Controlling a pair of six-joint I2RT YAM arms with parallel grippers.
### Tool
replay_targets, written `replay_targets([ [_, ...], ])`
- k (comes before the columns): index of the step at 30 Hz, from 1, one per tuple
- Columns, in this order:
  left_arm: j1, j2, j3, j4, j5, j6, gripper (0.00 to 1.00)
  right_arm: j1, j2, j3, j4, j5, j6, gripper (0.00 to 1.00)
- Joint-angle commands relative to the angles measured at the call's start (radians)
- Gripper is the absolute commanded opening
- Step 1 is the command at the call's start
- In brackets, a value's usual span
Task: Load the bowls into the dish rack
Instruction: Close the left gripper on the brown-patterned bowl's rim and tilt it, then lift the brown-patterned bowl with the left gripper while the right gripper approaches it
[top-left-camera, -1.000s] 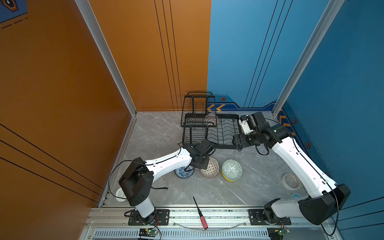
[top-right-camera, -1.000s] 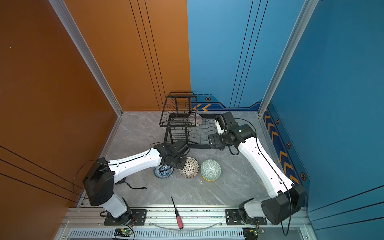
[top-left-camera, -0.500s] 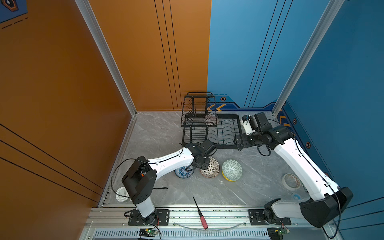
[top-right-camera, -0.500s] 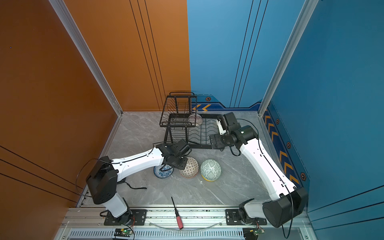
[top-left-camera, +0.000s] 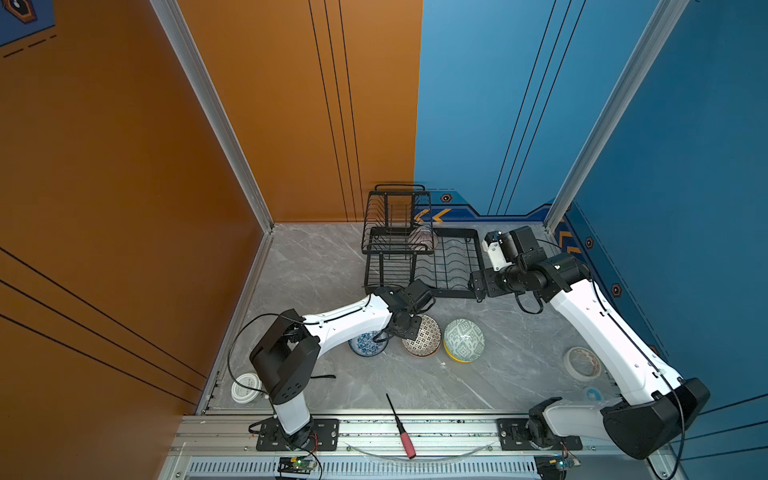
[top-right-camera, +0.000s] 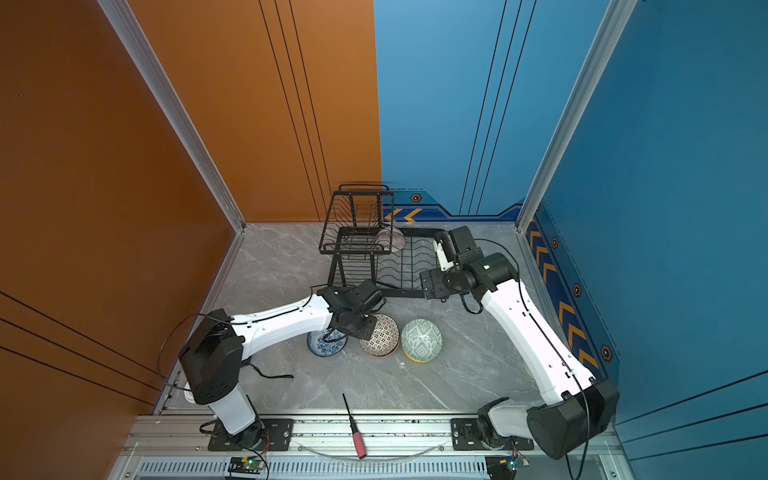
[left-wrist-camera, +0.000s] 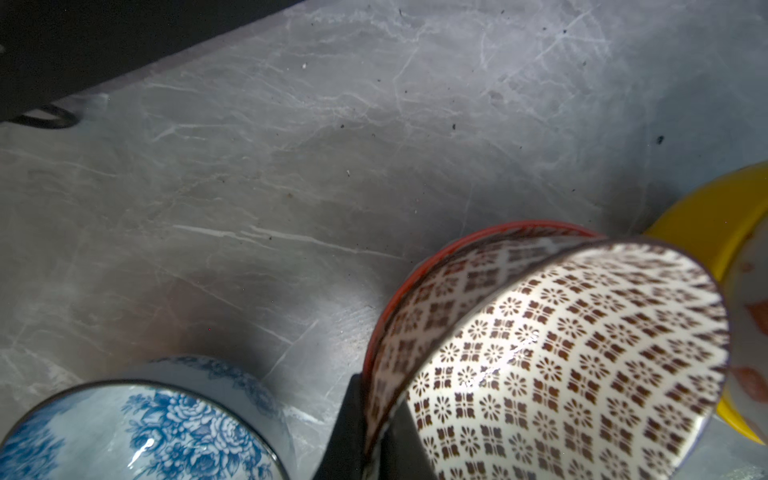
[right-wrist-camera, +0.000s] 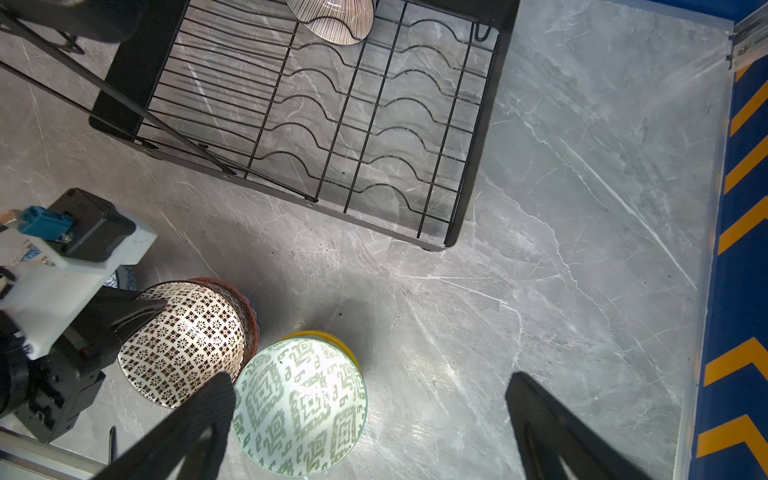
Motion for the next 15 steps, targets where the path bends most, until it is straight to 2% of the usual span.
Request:
replay_targets([
  [1, -0.011, -0.02, 0.041, -0.034, -0.023, 0.015, 0.04, -0.006, -0.021, -0.007, 0.007, -0.015, -0.017, 1.0],
  [7, -0.005, -0.037, 0.088, -0.072, -0.05, 0.027, 0.0, -0.007, -0.027, -0.006, 0.009, -0.021, -0.019, 1.0],
  [15, 0.0, -0.08, 0.135, -0.106, -0.08, 0.029, 0.0, -0.007, -0.041, -0.004, 0.012, -0.059, 0.013, 1.0],
])
